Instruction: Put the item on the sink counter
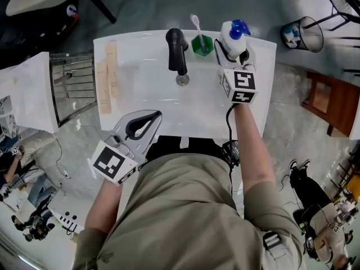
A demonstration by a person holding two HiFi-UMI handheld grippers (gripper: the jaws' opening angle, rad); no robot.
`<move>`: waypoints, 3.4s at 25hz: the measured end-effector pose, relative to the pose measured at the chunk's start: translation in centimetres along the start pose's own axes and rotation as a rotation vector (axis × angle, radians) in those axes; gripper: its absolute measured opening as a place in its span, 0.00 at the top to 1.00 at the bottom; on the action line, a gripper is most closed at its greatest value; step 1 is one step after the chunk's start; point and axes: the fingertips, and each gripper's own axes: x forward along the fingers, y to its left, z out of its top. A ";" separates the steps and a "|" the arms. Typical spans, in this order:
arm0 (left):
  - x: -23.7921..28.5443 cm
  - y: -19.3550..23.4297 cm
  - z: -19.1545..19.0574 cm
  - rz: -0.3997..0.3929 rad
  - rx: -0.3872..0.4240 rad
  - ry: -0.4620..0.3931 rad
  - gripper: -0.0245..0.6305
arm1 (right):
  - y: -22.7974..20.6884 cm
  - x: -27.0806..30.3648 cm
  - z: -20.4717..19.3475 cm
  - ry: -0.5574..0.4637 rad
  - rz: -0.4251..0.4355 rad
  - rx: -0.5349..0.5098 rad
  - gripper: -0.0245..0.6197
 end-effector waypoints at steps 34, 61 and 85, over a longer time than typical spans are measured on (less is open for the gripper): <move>-1.4 -1.4 1.1 -0.010 0.039 -0.040 0.95 | 0.5 -1.3 -2.1 0.066 0.040 -0.019 0.52; -2.5 -2.7 3.2 -0.044 0.073 -0.136 0.95 | 0.6 -7.8 0.3 0.051 -0.012 0.006 0.52; -3.1 -2.6 4.7 -0.087 0.095 -0.209 0.95 | 6.7 -14.9 5.1 0.027 0.085 -0.046 0.53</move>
